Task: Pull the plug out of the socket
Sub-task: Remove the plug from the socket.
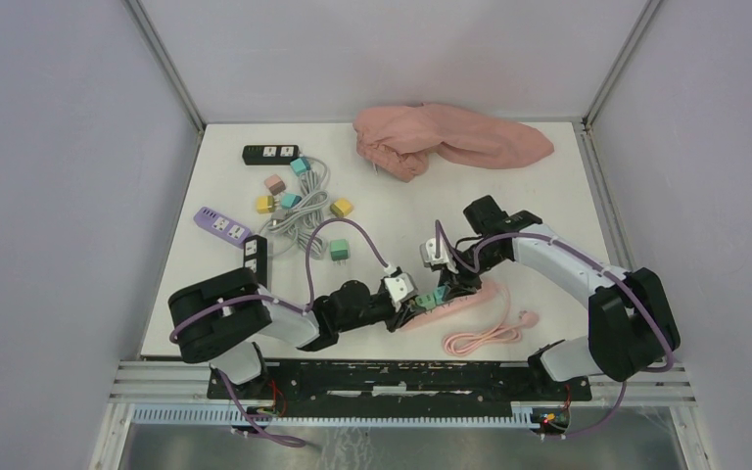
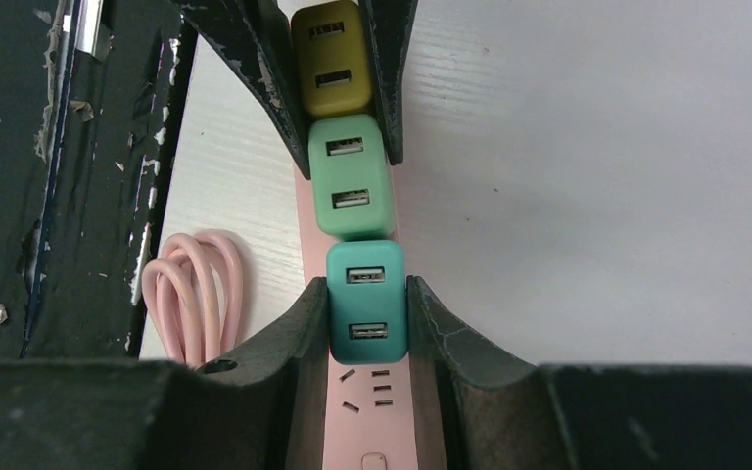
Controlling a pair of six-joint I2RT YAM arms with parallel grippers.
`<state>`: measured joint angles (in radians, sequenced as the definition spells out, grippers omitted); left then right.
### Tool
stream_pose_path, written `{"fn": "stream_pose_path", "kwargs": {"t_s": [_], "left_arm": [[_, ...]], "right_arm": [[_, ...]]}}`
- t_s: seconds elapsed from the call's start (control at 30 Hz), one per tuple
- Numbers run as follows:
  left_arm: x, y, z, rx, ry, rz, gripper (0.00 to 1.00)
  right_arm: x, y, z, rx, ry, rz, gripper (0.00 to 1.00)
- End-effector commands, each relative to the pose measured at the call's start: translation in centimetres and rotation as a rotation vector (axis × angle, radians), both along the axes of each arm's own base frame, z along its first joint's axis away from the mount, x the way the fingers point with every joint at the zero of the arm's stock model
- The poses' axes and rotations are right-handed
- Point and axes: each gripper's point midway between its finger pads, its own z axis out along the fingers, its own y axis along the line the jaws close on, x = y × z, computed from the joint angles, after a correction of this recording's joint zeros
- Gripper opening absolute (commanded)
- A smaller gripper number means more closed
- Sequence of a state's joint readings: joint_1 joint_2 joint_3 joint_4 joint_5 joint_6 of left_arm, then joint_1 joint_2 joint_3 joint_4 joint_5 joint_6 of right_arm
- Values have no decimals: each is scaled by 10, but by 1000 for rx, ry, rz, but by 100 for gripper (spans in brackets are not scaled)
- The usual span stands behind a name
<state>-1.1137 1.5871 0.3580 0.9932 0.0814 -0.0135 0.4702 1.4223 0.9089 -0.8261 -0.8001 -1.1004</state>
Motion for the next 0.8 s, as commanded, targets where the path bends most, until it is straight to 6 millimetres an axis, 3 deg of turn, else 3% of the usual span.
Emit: {"fn": "stream_pose_path", "kwargs": {"t_s": [0.0,0.17,0.3,0.4,0.53,0.77], "left_arm": [[0,22,-44,170,34,28,3],[0,20,-44,168,36,23,3],[-1,17,-45,167,45,16,3],[-2,17,-47,170,55,15,3],[-2,19,-49,175,59,22,3],[-1,20,-50,180,57,27,3]], "right_arm": [[7,0,30,99,-97,74,0],[-42,-1,29,226,-80,320,1],[-58,11,32,260,-30,390,2],[-52,24,34,248,12,316,1],[-27,35,42,213,58,158,0],[5,12,40,109,-18,44,0]]}}
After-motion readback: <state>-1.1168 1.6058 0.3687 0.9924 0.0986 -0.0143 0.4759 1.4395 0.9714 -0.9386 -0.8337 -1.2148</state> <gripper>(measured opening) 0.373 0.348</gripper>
